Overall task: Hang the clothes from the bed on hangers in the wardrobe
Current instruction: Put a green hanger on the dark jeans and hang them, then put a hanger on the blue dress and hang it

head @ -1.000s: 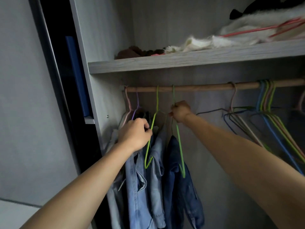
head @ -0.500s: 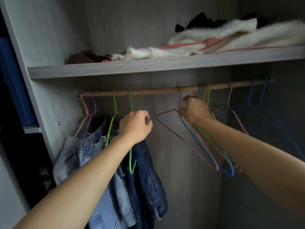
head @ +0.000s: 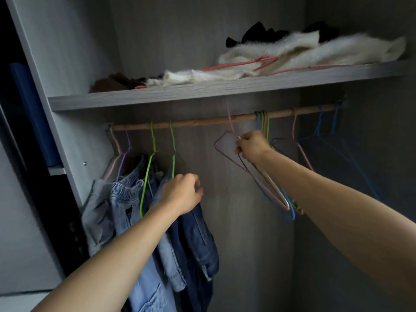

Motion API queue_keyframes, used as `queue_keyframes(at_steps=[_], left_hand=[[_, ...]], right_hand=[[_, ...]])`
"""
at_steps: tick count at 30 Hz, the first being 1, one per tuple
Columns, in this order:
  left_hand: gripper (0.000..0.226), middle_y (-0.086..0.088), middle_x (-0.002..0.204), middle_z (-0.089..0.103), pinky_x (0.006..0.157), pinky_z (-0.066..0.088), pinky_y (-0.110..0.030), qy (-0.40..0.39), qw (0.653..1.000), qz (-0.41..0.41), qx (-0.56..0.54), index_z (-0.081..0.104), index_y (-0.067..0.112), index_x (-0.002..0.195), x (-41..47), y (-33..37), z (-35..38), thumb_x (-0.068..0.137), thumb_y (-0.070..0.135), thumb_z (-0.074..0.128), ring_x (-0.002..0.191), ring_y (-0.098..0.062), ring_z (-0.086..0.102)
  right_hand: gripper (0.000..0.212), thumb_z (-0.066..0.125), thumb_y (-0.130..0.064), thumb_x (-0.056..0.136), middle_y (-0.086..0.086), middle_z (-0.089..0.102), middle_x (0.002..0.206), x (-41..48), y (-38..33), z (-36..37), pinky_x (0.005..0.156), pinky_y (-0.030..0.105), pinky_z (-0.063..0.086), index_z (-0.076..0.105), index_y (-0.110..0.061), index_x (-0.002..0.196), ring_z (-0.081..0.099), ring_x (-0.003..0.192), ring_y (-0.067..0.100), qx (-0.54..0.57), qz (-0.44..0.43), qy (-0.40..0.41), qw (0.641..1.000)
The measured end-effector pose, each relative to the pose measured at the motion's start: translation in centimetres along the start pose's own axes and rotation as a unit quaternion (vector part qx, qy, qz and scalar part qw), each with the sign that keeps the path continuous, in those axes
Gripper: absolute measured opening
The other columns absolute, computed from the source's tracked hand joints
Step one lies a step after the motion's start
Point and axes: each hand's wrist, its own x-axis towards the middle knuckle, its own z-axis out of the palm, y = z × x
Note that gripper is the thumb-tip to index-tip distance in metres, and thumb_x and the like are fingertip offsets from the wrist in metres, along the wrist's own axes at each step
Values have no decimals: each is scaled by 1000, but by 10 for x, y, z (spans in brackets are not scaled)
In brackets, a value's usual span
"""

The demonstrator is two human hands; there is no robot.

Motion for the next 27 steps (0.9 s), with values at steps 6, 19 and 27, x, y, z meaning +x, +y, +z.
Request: queue_keyframes(at_steps=[6, 19, 27], left_hand=[[19, -6, 102, 66, 73, 42, -31, -31, 998, 54, 1, 64, 24, 99, -21, 9, -3, 88, 37, 57, 99, -32, 61], [10, -2, 97, 66, 73, 48, -29, -241, 941, 232, -50, 62, 28, 83, -160, 148, 102, 83, 37, 58, 90, -27, 63], [21, -2, 109, 66, 79, 47, -31, -266, 877, 397, -45, 65, 27, 100, -264, 358, 124, 87, 39, 53, 100, -24, 63]], right_hand=[[21, 54, -21, 91, -6, 63, 61, -103, 20, -41, 62, 27, 45, 70, -15, 78, 61, 67, 18, -124, -6, 20, 992], [19, 53, -36, 93, 1, 70, 91, -375, 122, -190, 65, 31, 46, 69, -29, 99, 64, 89, 27, -363, 176, 101, 909], [21, 58, -41, 90, 5, 71, 102, -553, 202, -359, 73, 31, 46, 70, -26, 97, 64, 98, 28, -355, 348, 202, 844]])
